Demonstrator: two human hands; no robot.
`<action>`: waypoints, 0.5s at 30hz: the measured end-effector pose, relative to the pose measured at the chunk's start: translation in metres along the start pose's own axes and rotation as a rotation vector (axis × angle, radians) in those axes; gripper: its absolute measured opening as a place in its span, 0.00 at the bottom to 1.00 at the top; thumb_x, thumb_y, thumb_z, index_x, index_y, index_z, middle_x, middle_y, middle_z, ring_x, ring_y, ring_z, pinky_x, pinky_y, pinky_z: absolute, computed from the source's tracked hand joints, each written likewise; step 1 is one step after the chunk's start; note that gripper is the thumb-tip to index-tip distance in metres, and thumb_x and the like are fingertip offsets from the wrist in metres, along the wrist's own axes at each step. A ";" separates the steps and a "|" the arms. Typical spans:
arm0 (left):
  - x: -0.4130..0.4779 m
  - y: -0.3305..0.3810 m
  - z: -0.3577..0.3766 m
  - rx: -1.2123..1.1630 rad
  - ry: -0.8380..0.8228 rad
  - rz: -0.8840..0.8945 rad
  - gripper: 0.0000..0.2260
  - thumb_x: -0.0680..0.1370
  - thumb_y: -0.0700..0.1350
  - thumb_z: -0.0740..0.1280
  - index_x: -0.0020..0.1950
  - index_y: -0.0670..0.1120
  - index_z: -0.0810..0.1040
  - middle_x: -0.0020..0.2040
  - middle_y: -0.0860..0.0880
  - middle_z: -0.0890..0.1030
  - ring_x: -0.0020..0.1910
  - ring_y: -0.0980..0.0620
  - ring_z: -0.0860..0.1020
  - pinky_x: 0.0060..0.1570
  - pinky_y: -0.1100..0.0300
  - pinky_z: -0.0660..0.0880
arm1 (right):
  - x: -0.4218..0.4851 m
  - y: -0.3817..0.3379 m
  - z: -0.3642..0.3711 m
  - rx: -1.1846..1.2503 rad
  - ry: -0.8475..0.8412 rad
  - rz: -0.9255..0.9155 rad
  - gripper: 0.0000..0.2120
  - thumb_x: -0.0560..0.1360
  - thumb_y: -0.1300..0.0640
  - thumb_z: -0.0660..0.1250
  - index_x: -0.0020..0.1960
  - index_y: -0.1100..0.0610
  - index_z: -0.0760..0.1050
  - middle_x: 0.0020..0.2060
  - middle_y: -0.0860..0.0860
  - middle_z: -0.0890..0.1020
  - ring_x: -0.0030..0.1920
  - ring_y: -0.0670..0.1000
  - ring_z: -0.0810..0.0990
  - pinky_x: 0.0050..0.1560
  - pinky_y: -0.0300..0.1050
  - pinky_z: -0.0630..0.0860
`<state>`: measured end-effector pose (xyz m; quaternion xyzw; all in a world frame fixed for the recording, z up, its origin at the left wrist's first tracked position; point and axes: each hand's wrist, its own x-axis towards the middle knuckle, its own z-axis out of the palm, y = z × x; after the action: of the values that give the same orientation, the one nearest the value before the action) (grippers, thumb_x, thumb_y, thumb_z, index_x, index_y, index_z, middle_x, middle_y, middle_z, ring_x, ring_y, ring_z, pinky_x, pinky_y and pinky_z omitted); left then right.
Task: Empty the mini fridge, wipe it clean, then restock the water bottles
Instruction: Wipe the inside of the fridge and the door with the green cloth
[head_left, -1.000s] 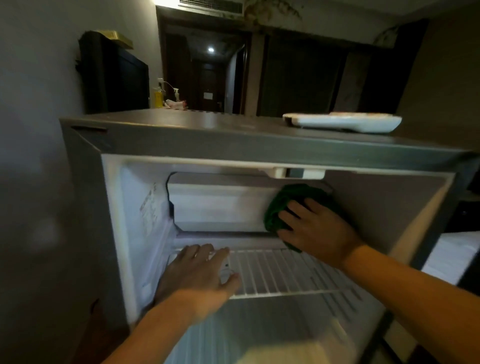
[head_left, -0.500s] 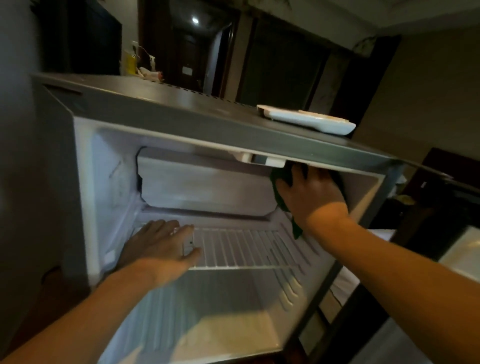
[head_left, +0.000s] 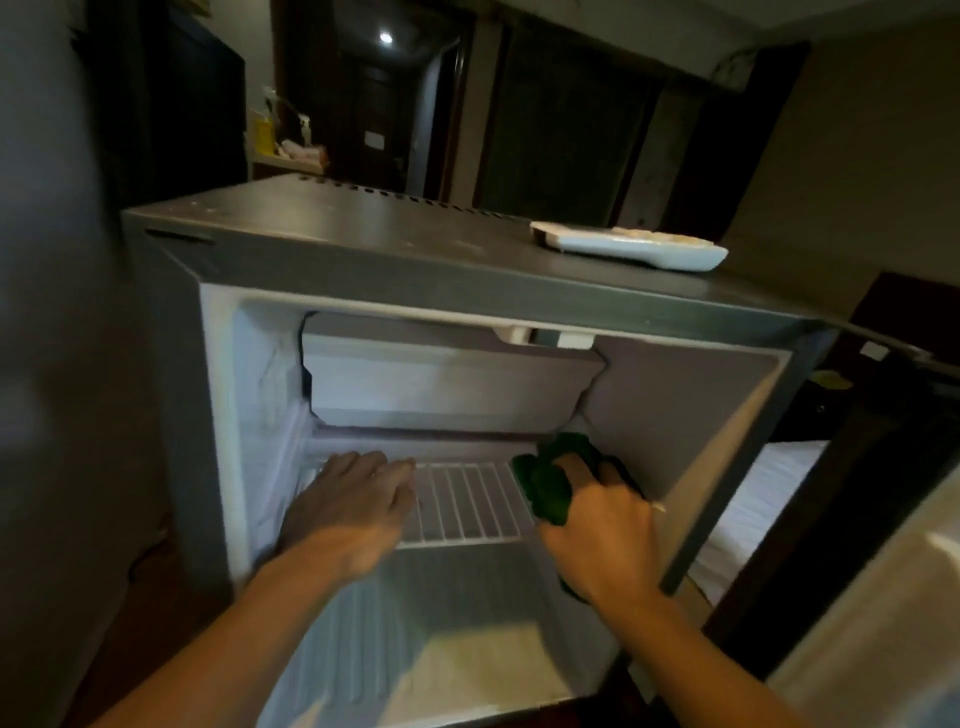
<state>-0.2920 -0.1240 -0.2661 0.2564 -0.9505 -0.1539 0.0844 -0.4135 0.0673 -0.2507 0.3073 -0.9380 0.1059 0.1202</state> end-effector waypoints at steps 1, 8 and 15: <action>0.002 0.000 0.000 -0.013 0.025 0.006 0.17 0.82 0.54 0.48 0.68 0.58 0.67 0.68 0.54 0.70 0.68 0.51 0.65 0.64 0.55 0.64 | 0.003 0.001 0.000 0.017 0.019 0.001 0.27 0.73 0.46 0.67 0.70 0.49 0.68 0.54 0.58 0.79 0.48 0.60 0.80 0.46 0.49 0.76; 0.012 0.003 0.006 -0.462 0.235 -0.144 0.24 0.80 0.65 0.48 0.69 0.56 0.69 0.67 0.45 0.76 0.66 0.43 0.72 0.67 0.46 0.67 | 0.012 -0.039 0.017 0.242 0.116 -0.172 0.19 0.67 0.51 0.67 0.58 0.48 0.77 0.46 0.56 0.81 0.43 0.61 0.81 0.41 0.47 0.77; 0.021 0.011 -0.031 -0.986 0.460 -0.440 0.28 0.79 0.65 0.51 0.68 0.49 0.73 0.65 0.46 0.76 0.59 0.48 0.76 0.58 0.57 0.69 | 0.033 -0.095 0.017 0.301 -0.015 -0.320 0.23 0.70 0.51 0.68 0.64 0.47 0.70 0.55 0.55 0.78 0.51 0.60 0.79 0.49 0.46 0.74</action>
<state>-0.3079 -0.1334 -0.2315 0.4047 -0.6483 -0.5324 0.3638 -0.3852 -0.0302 -0.2450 0.4676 -0.8517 0.2222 0.0814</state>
